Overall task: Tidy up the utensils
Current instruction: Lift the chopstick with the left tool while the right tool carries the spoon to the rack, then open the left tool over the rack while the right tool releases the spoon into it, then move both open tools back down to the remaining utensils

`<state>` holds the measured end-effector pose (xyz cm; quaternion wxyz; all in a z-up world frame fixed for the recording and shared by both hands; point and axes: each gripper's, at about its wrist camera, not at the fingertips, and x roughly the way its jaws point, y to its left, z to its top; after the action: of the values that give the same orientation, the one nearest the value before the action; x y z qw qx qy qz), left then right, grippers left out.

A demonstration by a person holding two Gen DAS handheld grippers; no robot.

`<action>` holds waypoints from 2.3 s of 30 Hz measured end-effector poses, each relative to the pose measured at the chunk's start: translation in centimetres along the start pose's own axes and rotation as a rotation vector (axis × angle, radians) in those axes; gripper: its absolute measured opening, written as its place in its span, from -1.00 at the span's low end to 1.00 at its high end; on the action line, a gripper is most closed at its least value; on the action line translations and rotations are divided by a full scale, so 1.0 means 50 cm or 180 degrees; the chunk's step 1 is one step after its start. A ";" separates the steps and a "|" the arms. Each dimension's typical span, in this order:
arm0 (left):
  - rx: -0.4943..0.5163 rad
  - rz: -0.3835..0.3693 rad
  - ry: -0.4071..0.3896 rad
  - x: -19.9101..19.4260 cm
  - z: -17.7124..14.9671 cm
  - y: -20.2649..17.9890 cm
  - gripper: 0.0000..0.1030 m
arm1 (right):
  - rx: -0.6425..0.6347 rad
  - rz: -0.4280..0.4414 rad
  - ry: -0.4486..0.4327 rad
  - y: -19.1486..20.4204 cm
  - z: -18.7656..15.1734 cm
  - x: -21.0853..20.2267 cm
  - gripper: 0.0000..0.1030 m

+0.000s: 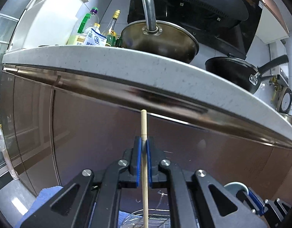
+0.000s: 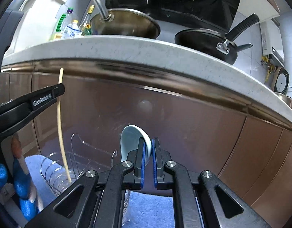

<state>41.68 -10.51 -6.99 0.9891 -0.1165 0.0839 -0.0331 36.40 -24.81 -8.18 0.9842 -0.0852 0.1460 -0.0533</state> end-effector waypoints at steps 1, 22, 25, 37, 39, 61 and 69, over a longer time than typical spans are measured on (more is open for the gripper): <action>0.0031 0.0010 -0.0032 -0.002 -0.007 0.000 -0.90 | -0.0025 0.0005 0.0017 0.005 -0.007 0.003 -0.87; 0.0397 -0.0012 0.0058 -0.197 0.078 0.054 -0.33 | 0.0150 0.0174 0.0082 -0.031 0.012 -0.125 -0.30; 0.0465 0.0008 0.0200 -0.241 0.103 0.070 -0.33 | 0.0176 0.0219 0.0093 -0.043 0.024 -0.170 -0.30; 0.0546 -0.0019 0.1021 -0.410 0.128 0.147 -0.33 | 0.0311 0.0355 0.0140 -0.088 0.031 -0.365 -0.30; 0.0521 -0.0073 0.1235 -0.425 0.118 0.158 -0.33 | 0.0299 0.0397 0.0145 -0.088 0.031 -0.390 -0.30; 0.0325 -0.0298 0.2432 -0.475 -0.031 0.242 -0.34 | 0.0395 0.0793 0.0690 -0.111 -0.085 -0.465 -0.33; 0.0239 -0.0275 0.3012 -0.396 -0.123 0.267 -0.34 | 0.0545 0.1091 0.1092 -0.126 -0.166 -0.408 -0.37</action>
<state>21.72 2.73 -12.91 0.8435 -0.0563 0.5189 -0.1267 14.03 -29.59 -9.16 0.9433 0.0348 0.3180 0.0884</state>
